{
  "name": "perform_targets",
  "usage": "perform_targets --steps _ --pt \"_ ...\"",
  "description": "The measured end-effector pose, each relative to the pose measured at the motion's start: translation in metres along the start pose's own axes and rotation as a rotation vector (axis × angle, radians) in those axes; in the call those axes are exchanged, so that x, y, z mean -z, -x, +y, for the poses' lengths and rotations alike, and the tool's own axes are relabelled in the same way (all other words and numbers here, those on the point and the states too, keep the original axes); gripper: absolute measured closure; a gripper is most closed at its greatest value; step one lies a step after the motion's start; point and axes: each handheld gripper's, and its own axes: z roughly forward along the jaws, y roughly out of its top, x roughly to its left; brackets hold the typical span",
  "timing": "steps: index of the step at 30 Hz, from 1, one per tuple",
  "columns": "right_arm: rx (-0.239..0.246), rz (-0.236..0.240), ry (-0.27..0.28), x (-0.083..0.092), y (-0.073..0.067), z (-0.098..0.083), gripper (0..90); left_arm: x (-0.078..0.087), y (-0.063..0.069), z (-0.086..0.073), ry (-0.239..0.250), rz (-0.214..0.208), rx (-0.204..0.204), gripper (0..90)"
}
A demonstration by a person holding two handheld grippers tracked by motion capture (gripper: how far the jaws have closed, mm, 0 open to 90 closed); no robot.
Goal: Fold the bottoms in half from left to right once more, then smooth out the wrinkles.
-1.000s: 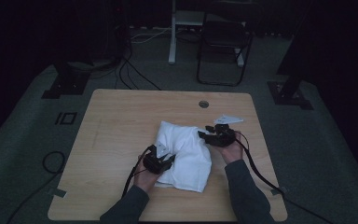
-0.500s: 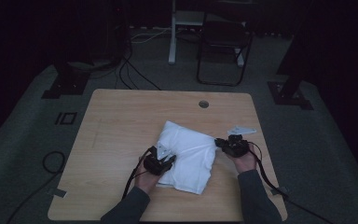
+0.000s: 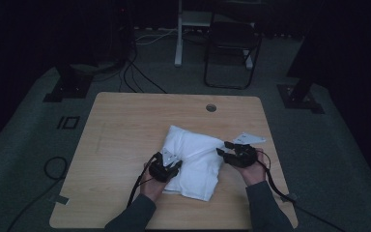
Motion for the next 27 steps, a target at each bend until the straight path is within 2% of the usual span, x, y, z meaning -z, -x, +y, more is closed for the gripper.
perform_targets --steps 3,6,9,12,16,20,21,25,27 --pt "0.03 0.025 -0.036 -0.009 -0.011 -0.007 50.2 0.0 0.0 0.0 0.001 0.001 0.001 66.1" --pt "0.041 0.049 -0.065 -0.017 -0.019 -0.012 48.8 0.0 0.0 0.0 0.002 0.002 0.002 66.1" --pt "0.033 0.066 -0.07 -0.024 -0.025 -0.017 46.1 0.0 0.0 -0.001 0.004 0.003 0.005 66.1" --pt "0.028 0.06 -0.087 -0.033 -0.03 -0.021 41.6 0.001 -0.001 -0.001 0.008 0.001 0.013 66.0" --pt "0.03 0.069 -0.132 -0.047 -0.036 -0.029 43.4 0.001 -0.001 -0.002 0.013 -0.004 0.021 65.9" --pt "0.036 0.08 -0.168 -0.049 -0.039 -0.033 58.6 0.002 -0.003 -0.001 0.017 -0.018 0.032 65.7" --pt "0.045 0.079 -0.172 -0.048 -0.04 -0.033 65.4 0.003 -0.004 -0.001 0.02 -0.019 0.034 65.6" --pt "0.108 0.032 -0.19 -0.041 -0.044 -0.038 82.2 0.004 -0.005 -0.002 0.031 -0.025 0.039 65.1" --pt "0.123 0.013 -0.204 -0.038 -0.044 -0.043 85.6 0.006 -0.005 -0.001 0.038 -0.03 0.042 64.2"
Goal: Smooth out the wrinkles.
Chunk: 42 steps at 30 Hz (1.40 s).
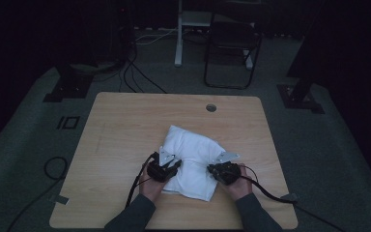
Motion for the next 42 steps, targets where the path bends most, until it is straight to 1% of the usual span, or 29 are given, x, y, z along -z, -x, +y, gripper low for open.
perform_targets --steps 2,3,4,5,6,7,8,9,10,11,12,14,15,16,18,19,20,21,23,26,29,32,36,40,42 --pt "-0.008 -0.008 -0.014 0.002 0.0 -0.005 86.6 0.002 -0.001 0.001 -0.004 -0.002 -0.004 63.5" --pt "-0.009 -0.012 -0.027 0.003 0.0 -0.007 86.4 0.002 0.0 0.002 -0.005 -0.003 0.0 63.2" --pt "-0.009 -0.017 -0.033 0.004 0.0 -0.009 83.7 0.003 0.0 0.002 -0.005 -0.003 0.003 62.8" --pt "-0.019 -0.018 -0.028 0.007 0.0 -0.01 76.7 0.003 0.0 0.003 -0.005 0.0 0.002 62.4" --pt "-0.033 -0.028 -0.009 0.011 -0.002 -0.01 67.7 0.004 0.0 0.003 -0.004 0.002 0.004 62.2" --pt "-0.046 -0.036 0.019 0.016 -0.004 -0.01 60.9 0.004 0.0 0.003 -0.004 0.003 0.005 62.1" --pt "-0.052 -0.036 0.055 0.021 -0.007 -0.009 56.6 0.004 0.0 0.003 -0.005 0.005 0.007 62.1" --pt "-0.052 -0.02 0.095 0.026 -0.011 -0.008 53.8 0.004 0.001 0.003 -0.005 0.006 0.011 62.1" --pt "-0.046 0.005 0.121 0.03 -0.016 -0.007 51.8 0.004 0.001 0.003 -0.006 0.009 0.01 62.1" --pt "-0.027 0.03 0.132 0.032 -0.02 -0.006 50.1 0.004 0.002 0.003 -0.008 0.012 0.01 62.1" --pt "-0.009 0.04 0.127 0.031 -0.026 -0.005 49.3 0.004 0.002 0.003 -0.009 0.015 0.01 62.1" --pt "0.026 0.05 0.095 0.025 -0.034 -0.005 49.4 0.004 0.003 0.003 -0.005 0.016 0.013 62.1" --pt "0.034 0.039 0.068 0.019 -0.035 -0.007 49.5 0.004 0.003 0.003 -0.002 0.015 0.014 62.1" --pt "0.031 0.028 0.042 0.013 -0.034 -0.009 50.4 0.004 0.003 0.002 -0.003 0.016 0.012 62.1" --pt "0.005 0.031 0.018 0.003 -0.029 -0.014 52.4 0.005 0.004 0.002 -0.005 0.022 0.013 62.1" --pt "-0.008 0.034 0.019 0.0 -0.026 -0.015 52.5 0.005 0.004 0.002 -0.008 0.03 0.019 62.1" --pt "-0.03 0.042 0.022 -0.002 -0.022 -0.016 52.5 0.005 0.005 0.002 -0.011 0.042 0.02 62.1" --pt "-0.042 0.039 0.03 -0.004 -0.018 -0.016 52.7 0.005 0.006 0.002 -0.012 0.055 0.019 62.1" --pt "-0.058 0.012 0.037 -0.007 -0.013 -0.015 53.3 0.006 0.008 0.001 -0.011 0.081 0.021 62.0" --pt "-0.088 0.013 0.048 -0.015 -0.007 -0.011 54.5 0.006 0.008 0.0 -0.008 0.108 0.016 61.9" --pt "-0.093 0.001 0.053 -0.021 -0.005 -0.005 55.3 0.004 0.001 0.002 -0.014 0.119 0.013 61.6" --pt "-0.107 -0.001 0.06 -0.03 -0.003 0.003 55.4 0.0 -0.011 0.005 -0.019 0.138 0.024 61.6" --pt "-0.153 0.022 0.084 -0.044 0.003 0.013 55.4 -0.005 -0.03 0.009 -0.026 0.152 0.047 61.7" --pt "-0.166 0.015 0.111 -0.057 0.006 0.022 54.1 -0.009 -0.042 0.011 -0.024 0.178 0.061 61.6" --pt "-0.161 0.008 0.117 -0.062 0.008 0.027 52.2 -0.009 -0.048 0.012 -0.022 0.189 0.068 61.4"
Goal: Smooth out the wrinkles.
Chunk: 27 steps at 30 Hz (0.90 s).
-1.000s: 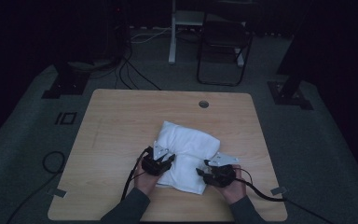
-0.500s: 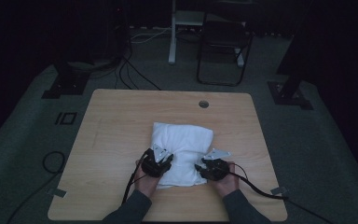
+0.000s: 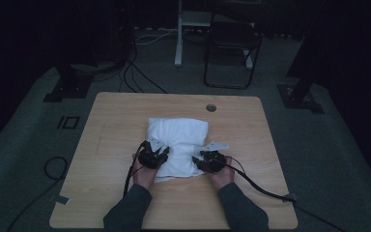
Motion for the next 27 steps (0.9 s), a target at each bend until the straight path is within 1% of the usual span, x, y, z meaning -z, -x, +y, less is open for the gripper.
perform_targets --steps 2,4,5,7,8,10,13,16,18,19,22,23,24,25,26,27 --pt "0.006 -0.001 0.005 -0.004 0.002 0.004 49.8 -0.001 -0.004 0.001 0.003 0.005 0.001 60.4" --pt "0.01 -0.001 0.005 -0.005 0.006 0.006 49.6 -0.003 -0.007 0.004 0.005 0.006 0.001 59.5" --pt "0.005 -0.004 0.0 -0.004 0.007 0.007 50.3 -0.003 -0.008 0.005 0.005 0.008 -0.008 59.0" --pt "-0.006 -0.015 -0.005 0.001 0.01 0.005 54.5 -0.005 -0.01 0.007 0.013 0.009 -0.029 57.0" --pt "-0.012 -0.024 -0.011 0.004 0.01 0.003 56.1 -0.005 -0.011 0.008 0.013 0.005 -0.049 56.0" --pt "-0.012 -0.035 -0.008 0.008 0.012 -0.001 56.3 -0.008 -0.014 0.01 0.021 -0.002 -0.066 55.2" --pt "-0.014 -0.028 -0.016 0.013 0.012 -0.004 56.6 -0.013 -0.018 0.013 0.033 -0.021 -0.079 55.2" --pt "-0.01 -0.021 -0.01 0.017 0.011 -0.006 54.8 -0.013 -0.021 0.014 0.054 -0.044 -0.073 55.1" --pt "-0.012 -0.023 0.01 0.022 0.012 -0.007 52.3 -0.005 -0.022 0.015 0.084 -0.048 -0.059 54.3" --pt "-0.01 -0.016 0.028 0.026 0.013 -0.007 51.4 0.001 -0.024 0.016 0.107 -0.055 -0.044 53.7" --pt "-0.011 -0.024 0.048 0.04 0.018 -0.01 49.8 0.027 -0.031 0.013 0.172 -0.098 0.001 50.9" --pt "-0.014 -0.027 0.048 0.045 0.021 -0.011 48.8 0.035 -0.034 0.009 0.178 -0.106 0.009 50.7" --pt "-0.009 -0.034 0.049 0.051 0.024 -0.013 48.6 0.042 -0.038 0.005 0.174 -0.11 0.02 50.1" --pt "-0.013 -0.037 0.053 0.057 0.026 -0.016 48.3 0.048 -0.041 0.0 0.177 -0.109 0.033 49.8" --pt "-0.017 -0.044 0.056 0.062 0.029 -0.019 48.0 0.053 -0.045 -0.005 0.173 -0.106 0.04 49.8" --pt "-0.024 -0.048 0.061 0.067 0.032 -0.022 47.9 0.057 -0.05 -0.008 0.157 -0.099 0.049 49.8"
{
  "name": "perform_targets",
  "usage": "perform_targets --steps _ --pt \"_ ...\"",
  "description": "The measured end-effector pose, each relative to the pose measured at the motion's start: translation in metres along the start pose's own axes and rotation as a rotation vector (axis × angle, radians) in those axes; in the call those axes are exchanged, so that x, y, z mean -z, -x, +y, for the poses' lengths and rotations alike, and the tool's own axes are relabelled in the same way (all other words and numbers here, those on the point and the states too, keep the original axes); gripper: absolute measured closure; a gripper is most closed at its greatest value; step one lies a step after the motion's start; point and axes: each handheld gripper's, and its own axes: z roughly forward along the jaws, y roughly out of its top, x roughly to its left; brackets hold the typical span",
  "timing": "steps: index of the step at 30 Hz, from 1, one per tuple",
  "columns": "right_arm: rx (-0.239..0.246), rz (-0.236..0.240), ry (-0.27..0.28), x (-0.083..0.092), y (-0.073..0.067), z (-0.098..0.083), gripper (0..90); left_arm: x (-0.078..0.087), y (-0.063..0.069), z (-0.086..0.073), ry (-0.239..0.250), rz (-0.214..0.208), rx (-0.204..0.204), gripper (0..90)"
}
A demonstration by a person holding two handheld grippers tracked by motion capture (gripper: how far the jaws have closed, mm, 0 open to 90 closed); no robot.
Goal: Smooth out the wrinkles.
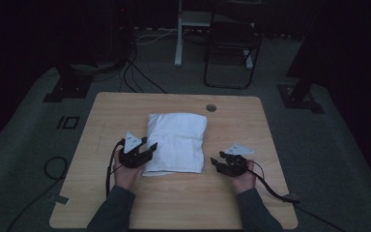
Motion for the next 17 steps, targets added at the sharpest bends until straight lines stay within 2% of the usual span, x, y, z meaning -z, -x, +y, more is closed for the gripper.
perform_targets --steps 2,5,8,11,15,17 --pt "-0.026 -0.009 0.013 0.009 0.007 -0.006 47.5 0.008 -0.009 -0.003 -0.029 0.025 0.021 49.3" --pt "-0.07 -0.018 0.034 0.019 0.017 -0.014 47.1 0.023 -0.023 -0.011 -0.028 0.038 0.072 49.4" --pt "-0.138 -0.026 0.055 0.026 0.03 -0.021 47.0 0.035 -0.037 -0.021 -0.045 0.081 0.099 49.3" --pt "-0.206 -0.029 0.073 0.03 0.042 -0.029 47.0 0.044 -0.05 -0.031 -0.046 0.1 0.143 49.2" --pt "-0.234 -0.05 0.075 0.034 0.051 -0.033 46.6 0.052 -0.064 -0.039 -0.041 0.121 0.191 49.3" --pt "-0.239 -0.056 0.077 0.035 0.054 -0.033 45.6 0.056 -0.069 -0.04 -0.037 0.137 0.19 48.6"
